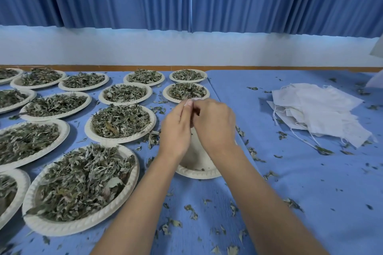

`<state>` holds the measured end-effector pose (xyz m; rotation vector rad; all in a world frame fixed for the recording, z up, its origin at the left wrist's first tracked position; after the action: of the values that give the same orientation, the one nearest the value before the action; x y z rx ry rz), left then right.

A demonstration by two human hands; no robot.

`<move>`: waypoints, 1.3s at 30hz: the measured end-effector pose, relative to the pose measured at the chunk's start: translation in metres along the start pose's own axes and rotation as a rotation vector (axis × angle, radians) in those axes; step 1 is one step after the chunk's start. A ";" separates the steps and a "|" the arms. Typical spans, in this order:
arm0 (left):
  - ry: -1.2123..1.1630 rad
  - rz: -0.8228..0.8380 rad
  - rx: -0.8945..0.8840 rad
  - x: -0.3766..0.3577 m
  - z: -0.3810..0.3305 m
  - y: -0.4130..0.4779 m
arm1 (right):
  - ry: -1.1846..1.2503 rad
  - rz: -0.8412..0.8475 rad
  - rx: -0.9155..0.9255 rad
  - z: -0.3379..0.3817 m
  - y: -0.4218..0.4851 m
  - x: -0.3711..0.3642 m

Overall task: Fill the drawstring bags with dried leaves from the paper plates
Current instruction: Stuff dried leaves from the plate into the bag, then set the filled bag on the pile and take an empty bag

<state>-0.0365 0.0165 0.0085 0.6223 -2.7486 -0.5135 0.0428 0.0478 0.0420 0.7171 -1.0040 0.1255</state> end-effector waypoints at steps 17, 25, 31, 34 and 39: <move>-0.202 -0.030 0.082 0.001 0.002 0.000 | 1.110 -0.087 -0.392 -0.039 0.000 0.012; -0.374 0.155 0.056 -0.053 -0.021 0.000 | 1.381 0.159 -0.768 -0.088 -0.005 0.009; -0.091 0.277 0.110 -0.122 -0.023 0.002 | 1.138 -0.065 -0.821 -0.153 -0.013 0.034; 0.030 0.275 0.138 -0.150 -0.020 -0.004 | 0.976 -0.066 -0.814 -0.182 -0.019 0.035; 0.061 0.285 0.205 -0.176 -0.008 -0.007 | 0.793 -0.067 -0.775 -0.208 -0.026 0.021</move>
<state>0.1222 0.0887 -0.0197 0.2751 -2.7869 -0.1469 0.2158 0.1483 -0.0227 -0.0426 -0.2093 -0.0451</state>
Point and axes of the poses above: each hand's wrist, its own y-axis towards the middle knuckle, its own x-axis out of the back of the hand, z = x × y, the point moved 3 cm from there along y, towards the middle knuckle, and after that the axes turned 8 degrees about z, right-handed, at the moved point
